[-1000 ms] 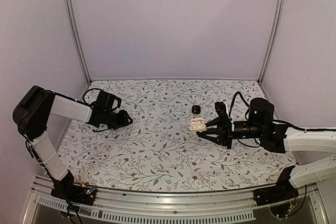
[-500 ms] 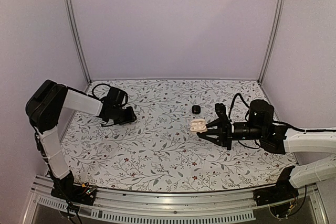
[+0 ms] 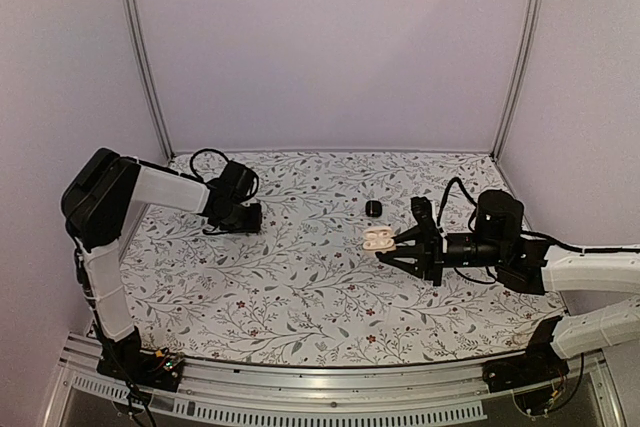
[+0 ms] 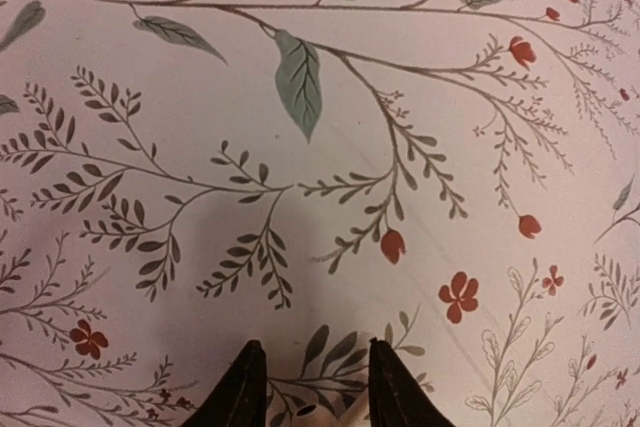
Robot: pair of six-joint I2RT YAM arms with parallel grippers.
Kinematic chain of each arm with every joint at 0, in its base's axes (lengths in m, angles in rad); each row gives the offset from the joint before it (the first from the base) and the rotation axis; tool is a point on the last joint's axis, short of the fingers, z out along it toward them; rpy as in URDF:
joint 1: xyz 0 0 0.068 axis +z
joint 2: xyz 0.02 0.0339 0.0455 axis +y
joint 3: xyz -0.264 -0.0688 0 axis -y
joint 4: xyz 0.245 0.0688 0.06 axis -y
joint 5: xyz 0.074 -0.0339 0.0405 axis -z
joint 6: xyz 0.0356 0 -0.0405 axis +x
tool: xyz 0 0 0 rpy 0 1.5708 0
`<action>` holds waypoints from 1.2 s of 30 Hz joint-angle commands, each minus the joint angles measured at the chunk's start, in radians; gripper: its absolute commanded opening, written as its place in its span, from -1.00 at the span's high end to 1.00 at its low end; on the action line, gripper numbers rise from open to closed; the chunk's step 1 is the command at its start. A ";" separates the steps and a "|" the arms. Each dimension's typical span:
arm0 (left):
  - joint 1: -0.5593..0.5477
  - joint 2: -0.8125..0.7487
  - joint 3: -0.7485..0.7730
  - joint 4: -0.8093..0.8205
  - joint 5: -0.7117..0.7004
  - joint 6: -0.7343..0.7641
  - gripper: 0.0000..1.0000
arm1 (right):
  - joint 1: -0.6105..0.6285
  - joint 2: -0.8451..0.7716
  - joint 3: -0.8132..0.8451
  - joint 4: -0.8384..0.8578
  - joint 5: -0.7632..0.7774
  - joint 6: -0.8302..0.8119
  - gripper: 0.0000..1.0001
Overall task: Insert the wireless bluetooth earbuds into the charging case
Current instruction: Pick up the left earbud from the center of the board.
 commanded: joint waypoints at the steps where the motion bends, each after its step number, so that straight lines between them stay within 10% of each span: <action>1: -0.041 0.046 0.018 -0.125 -0.034 0.077 0.31 | 0.006 -0.014 -0.007 0.019 0.005 -0.006 1.00; 36: 0.023 0.000 0.128 -0.196 -0.040 0.184 0.13 | 0.007 -0.015 -0.007 0.013 0.002 -0.004 1.00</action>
